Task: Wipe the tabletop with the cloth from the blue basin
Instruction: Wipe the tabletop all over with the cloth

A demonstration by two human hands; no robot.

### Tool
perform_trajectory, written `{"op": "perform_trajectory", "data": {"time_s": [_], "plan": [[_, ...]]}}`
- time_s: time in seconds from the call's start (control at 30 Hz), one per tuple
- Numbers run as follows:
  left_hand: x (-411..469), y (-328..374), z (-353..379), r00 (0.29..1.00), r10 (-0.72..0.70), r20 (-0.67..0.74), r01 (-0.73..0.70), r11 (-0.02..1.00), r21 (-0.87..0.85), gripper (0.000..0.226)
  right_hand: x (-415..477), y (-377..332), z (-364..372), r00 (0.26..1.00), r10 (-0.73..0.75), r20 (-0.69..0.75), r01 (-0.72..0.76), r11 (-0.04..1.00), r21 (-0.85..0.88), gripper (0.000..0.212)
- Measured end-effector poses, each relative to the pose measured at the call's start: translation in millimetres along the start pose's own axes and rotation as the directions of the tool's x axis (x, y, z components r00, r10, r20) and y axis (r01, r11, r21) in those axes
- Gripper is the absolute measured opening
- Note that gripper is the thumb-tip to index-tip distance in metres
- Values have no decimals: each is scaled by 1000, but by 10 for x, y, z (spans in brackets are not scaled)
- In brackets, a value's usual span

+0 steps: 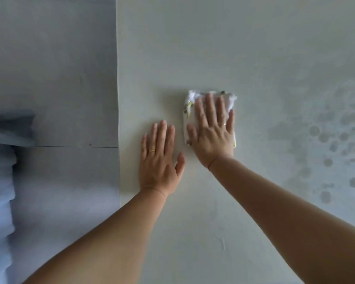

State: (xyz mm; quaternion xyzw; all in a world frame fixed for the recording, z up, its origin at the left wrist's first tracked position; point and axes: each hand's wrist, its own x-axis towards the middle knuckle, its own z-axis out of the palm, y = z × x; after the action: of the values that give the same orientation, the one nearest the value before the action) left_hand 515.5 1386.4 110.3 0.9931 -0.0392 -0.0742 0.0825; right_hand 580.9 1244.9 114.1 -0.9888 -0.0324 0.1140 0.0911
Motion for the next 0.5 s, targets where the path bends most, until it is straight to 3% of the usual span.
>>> {"op": "perform_trajectory", "data": {"time_s": [0.07, 0.13, 0.17, 0.23, 0.33, 0.4, 0.5], "plan": [[-2, -3, -17, 1000, -1, 2, 1, 1000, -2, 67, -99, 145, -41, 975, -217, 44, 219, 974, -64, 64], [-6, -5, -26, 1000, 3, -9, -3, 1000, -24, 67, 1, 496, -152, 942, -333, 45, 336, 934, -117, 62], [-2, 0, -27, 1000, 1, -16, -2, 1000, -29, 67, 63, 682, -209, 950, -310, 32, 311, 942, -123, 61], [-2, 6, -21, 1000, 0, -27, -1, 1000, -31, 67, 107, 904, -277, 995, -102, 16, 103, 993, -55, 61], [7, 2, -11, 999, -5, -43, 3, 1000, -29, 67, 54, 648, -187, 984, 178, -18, -177, 984, 22, 64], [2, 7, -7, 999, -10, -48, 9, 1000, -24, 66, 33, 479, -179, 973, 232, -13, -230, 970, 79, 65], [14, 0, 6, 998, -1, -55, 0, 1000, -20, 66, 155, 566, -327, 967, 224, -118, -214, 972, 97, 58]]}}
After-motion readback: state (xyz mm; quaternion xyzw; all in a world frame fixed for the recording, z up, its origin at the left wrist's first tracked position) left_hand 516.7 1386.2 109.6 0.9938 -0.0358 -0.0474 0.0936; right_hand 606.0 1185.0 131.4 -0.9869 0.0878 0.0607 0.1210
